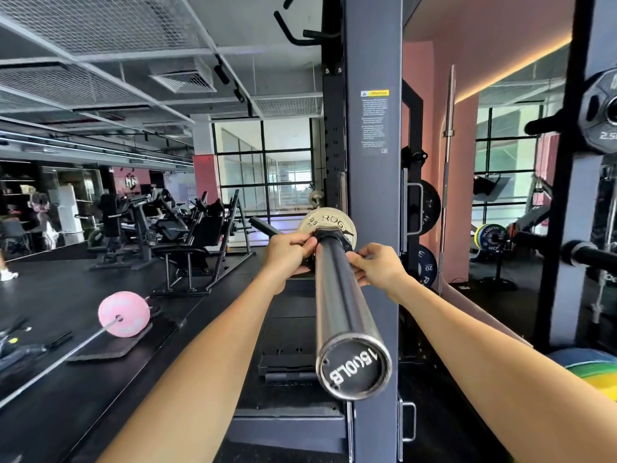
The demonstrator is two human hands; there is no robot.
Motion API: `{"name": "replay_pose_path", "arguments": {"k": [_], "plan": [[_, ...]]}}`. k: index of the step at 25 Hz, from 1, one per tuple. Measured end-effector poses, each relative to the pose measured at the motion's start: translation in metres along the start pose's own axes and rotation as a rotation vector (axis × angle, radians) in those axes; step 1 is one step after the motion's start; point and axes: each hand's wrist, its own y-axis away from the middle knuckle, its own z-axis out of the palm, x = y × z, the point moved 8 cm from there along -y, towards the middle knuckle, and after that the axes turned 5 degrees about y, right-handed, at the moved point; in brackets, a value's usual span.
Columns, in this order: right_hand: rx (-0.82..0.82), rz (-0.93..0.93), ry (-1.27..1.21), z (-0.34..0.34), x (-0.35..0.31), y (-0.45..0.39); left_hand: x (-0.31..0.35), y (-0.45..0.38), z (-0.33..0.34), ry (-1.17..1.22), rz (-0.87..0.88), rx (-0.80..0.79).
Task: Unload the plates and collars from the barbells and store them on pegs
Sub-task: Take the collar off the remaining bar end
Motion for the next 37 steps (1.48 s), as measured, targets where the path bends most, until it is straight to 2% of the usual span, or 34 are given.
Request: {"name": "replay_pose_path", "arguments": {"k": [6,12,15,17,21,24,26,29,34,37], "plan": [[0.054,-0.022,0.004,-0.003,0.002,-0.042,0.0,-0.027,-0.001,-0.169,0.111,0.051],[0.033,-0.021,0.046,0.0,0.005,-0.06,-0.011,-0.057,0.001,-0.172,0.068,0.066],[-0.01,-0.023,0.067,-0.002,0.001,-0.058,-0.008,-0.059,0.002,-0.176,0.044,0.021],[0.043,-0.039,0.101,-0.009,-0.005,-0.053,-0.009,-0.061,0.002,-0.159,0.013,0.003],[0.266,-0.187,0.088,-0.03,-0.031,-0.052,-0.008,-0.062,0.003,-0.11,-0.001,-0.013],[0.316,-0.237,0.131,-0.03,-0.039,-0.053,-0.008,-0.064,0.004,-0.102,0.0,-0.027],[0.324,-0.236,0.075,-0.027,-0.038,-0.053,-0.011,-0.064,0.005,-0.06,-0.01,-0.014],[0.255,-0.226,-0.061,-0.016,-0.041,-0.058,-0.017,-0.065,0.006,0.033,-0.026,0.024],[0.031,-0.302,0.178,-0.002,-0.06,-0.064,-0.017,-0.064,0.005,0.014,-0.038,0.031],[-0.069,-0.235,0.231,-0.007,-0.048,-0.058,-0.01,-0.061,0.011,-0.023,-0.11,-0.044]]}}
